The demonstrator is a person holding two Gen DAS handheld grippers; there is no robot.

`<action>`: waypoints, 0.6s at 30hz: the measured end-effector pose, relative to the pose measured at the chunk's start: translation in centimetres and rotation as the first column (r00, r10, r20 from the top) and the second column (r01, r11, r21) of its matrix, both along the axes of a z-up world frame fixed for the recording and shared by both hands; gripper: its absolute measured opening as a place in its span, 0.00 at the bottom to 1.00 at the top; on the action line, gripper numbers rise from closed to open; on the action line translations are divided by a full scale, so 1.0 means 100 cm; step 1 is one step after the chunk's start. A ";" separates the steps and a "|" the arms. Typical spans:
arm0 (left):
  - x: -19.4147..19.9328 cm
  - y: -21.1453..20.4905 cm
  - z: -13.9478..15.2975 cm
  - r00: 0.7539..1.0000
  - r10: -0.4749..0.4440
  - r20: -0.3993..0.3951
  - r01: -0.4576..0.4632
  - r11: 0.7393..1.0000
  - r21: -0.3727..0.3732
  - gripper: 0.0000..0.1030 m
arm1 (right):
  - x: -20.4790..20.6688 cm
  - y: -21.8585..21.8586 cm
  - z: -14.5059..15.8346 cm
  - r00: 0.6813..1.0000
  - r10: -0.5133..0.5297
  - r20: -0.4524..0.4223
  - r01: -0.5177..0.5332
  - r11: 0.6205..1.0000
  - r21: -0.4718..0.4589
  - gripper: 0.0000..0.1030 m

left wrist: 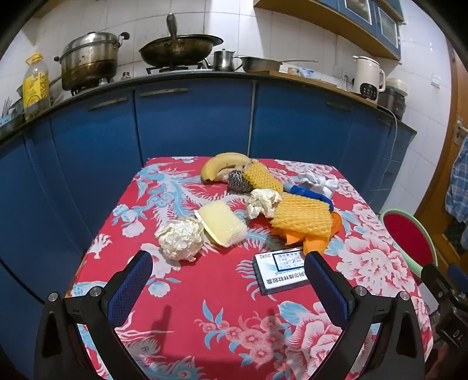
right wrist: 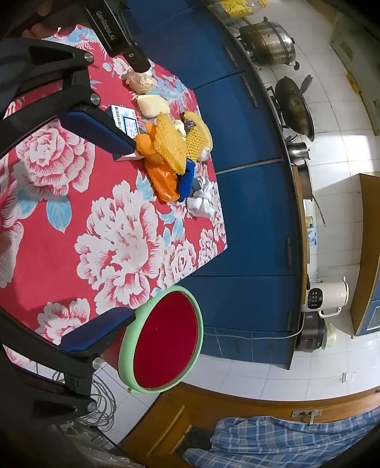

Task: Collect trash

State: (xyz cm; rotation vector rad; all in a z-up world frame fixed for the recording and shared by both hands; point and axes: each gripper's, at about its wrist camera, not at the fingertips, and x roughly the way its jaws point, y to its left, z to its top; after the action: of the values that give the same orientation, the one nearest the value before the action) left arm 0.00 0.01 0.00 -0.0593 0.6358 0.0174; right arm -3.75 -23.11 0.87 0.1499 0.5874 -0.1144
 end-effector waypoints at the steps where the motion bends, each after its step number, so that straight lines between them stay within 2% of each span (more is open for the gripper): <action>1: 0.000 0.000 0.000 1.000 0.000 0.000 0.000 1.000 -0.003 1.00 | -0.001 0.000 0.000 1.000 0.000 0.001 0.000 1.000 -0.001 0.99; 18: 0.000 0.000 0.000 1.000 0.001 0.006 -0.001 1.000 -0.001 1.00 | -0.001 0.000 0.003 1.000 -0.003 0.007 0.003 1.000 -0.003 0.99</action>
State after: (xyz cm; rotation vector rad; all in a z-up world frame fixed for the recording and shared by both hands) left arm -0.02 0.01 0.01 -0.0607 0.6301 0.0177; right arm -3.83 -23.12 1.19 0.1476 0.5804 -0.1177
